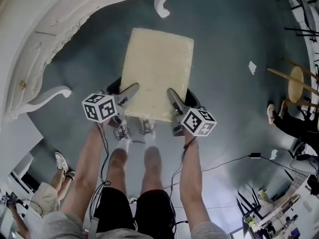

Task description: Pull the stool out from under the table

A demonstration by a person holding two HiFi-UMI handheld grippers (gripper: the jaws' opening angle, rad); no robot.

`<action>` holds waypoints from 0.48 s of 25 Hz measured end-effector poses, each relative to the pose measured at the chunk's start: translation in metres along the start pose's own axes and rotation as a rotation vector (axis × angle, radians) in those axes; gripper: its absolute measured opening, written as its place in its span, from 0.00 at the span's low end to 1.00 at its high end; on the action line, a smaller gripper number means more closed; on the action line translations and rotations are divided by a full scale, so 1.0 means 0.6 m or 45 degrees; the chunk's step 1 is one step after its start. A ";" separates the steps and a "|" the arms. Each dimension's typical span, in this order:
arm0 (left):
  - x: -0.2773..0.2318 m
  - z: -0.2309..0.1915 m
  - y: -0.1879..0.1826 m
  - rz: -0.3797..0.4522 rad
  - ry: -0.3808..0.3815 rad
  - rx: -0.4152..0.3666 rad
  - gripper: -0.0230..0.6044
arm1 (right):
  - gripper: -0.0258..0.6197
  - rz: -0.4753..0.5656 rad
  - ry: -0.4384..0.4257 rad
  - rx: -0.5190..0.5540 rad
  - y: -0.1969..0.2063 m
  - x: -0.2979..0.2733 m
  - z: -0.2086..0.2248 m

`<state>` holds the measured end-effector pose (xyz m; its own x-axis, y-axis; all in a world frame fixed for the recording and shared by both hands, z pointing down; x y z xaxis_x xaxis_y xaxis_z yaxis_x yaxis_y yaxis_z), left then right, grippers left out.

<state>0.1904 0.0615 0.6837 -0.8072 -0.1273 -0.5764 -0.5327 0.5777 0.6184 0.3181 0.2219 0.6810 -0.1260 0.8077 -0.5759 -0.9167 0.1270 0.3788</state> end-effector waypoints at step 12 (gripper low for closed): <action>-0.157 0.129 0.031 -0.149 0.155 -0.158 0.62 | 0.64 0.193 0.097 -0.157 -0.037 0.112 0.165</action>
<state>0.2762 0.1467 0.7076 -0.7589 -0.2888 -0.5837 -0.6456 0.4506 0.6165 0.3678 0.3302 0.7058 -0.2900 0.7658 -0.5739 -0.9241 -0.0680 0.3762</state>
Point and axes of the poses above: the fingertips, and each gripper's own axes: x backward along the fingers, z to its right, y out of its underside, the point moved 1 cm from there along x, backward along the fingers, and after that the axes turned 11 degrees about -x, right-handed, at the moved point
